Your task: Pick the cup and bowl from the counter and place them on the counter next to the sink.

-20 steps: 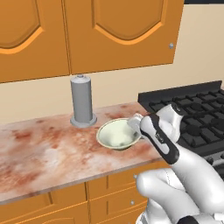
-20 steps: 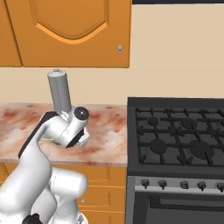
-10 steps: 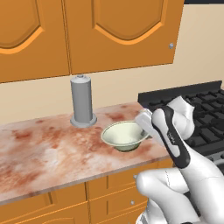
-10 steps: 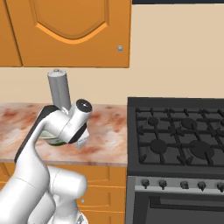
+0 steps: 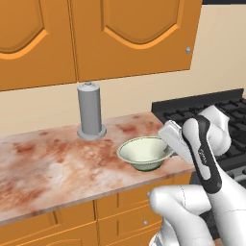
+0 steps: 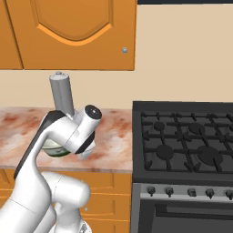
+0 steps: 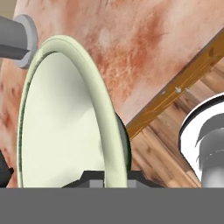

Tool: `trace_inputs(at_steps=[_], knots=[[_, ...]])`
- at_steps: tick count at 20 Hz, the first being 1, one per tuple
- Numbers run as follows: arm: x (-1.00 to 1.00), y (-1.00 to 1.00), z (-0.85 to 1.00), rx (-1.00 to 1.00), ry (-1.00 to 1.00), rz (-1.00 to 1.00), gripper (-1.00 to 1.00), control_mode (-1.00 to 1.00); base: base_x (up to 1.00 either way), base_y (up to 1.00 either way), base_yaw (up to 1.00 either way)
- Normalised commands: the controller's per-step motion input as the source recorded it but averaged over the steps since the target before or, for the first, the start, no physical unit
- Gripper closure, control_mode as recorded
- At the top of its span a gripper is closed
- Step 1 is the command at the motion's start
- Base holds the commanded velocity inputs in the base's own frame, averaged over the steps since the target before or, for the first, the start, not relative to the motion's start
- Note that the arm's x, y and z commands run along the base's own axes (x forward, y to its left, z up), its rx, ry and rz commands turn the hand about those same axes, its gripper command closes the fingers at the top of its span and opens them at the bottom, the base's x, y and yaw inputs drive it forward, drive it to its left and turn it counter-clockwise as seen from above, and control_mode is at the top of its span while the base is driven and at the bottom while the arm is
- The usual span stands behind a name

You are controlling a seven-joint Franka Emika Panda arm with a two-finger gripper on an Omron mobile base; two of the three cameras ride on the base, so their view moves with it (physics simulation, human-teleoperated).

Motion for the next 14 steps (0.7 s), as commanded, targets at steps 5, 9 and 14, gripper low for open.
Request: trace_inputs(at_steps=[5, 9, 14], knots=[[0.01, 0.0, 0.12, 0.01, -0.05, 0.03, 1.0, -1.0, 0.0, 0.0, 0.0], [0.0, 0.0, 0.0, 0.0, 0.0, 0.0, 1.0, -1.0, 0.0, 0.0, 0.0], [0.0, 0.0, 0.0, 0.0, 0.0, 0.0, 1.0, -1.0, 0.0, 0.0, 0.0]])
